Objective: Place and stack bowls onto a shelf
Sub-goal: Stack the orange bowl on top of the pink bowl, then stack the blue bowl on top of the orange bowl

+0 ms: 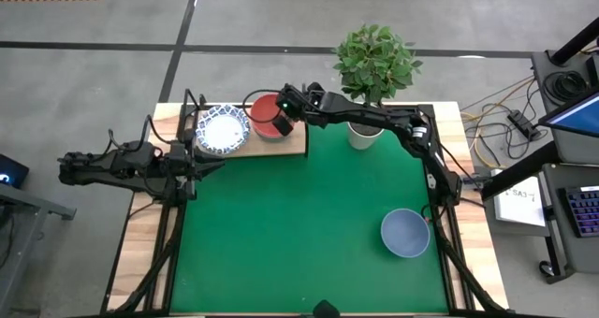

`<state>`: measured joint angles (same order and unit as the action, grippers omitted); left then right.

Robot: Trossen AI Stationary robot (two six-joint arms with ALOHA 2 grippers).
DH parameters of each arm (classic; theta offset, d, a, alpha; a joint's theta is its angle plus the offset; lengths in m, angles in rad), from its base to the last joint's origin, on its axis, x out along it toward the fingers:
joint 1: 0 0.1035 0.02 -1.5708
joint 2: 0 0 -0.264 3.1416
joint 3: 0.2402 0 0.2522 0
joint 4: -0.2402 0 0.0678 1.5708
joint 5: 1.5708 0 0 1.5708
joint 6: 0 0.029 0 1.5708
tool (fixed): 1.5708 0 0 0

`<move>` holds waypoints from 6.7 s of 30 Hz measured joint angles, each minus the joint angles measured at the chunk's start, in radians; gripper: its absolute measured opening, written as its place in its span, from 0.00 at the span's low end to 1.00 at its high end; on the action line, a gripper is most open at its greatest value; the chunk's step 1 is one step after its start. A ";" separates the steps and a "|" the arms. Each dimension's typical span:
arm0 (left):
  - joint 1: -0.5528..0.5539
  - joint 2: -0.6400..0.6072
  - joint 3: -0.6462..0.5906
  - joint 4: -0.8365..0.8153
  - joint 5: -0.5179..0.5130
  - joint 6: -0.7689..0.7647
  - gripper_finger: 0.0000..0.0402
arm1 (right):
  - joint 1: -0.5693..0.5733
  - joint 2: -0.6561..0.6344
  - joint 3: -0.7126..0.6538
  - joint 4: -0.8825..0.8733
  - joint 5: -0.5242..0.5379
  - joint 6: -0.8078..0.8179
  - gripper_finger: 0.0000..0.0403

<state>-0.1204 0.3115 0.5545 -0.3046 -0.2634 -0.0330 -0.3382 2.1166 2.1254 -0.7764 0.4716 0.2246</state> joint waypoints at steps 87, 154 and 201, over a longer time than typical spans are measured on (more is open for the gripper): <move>0.000 0.000 0.000 -0.019 0.001 0.017 0.10 | 0.040 0.143 -0.311 1.265 0.003 -0.160 0.02; 0.000 0.001 0.000 -0.034 0.000 0.020 0.10 | 0.359 -0.285 -0.216 -0.233 -0.402 0.361 0.02; 0.000 0.002 -0.007 -0.042 -0.015 0.024 0.10 | 0.673 -0.267 -0.679 -0.725 -0.814 1.105 0.29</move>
<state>-0.1204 0.3138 0.5472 -0.3468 -0.2786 -0.0092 0.3344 1.8496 1.4460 -1.5011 -0.3426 1.3294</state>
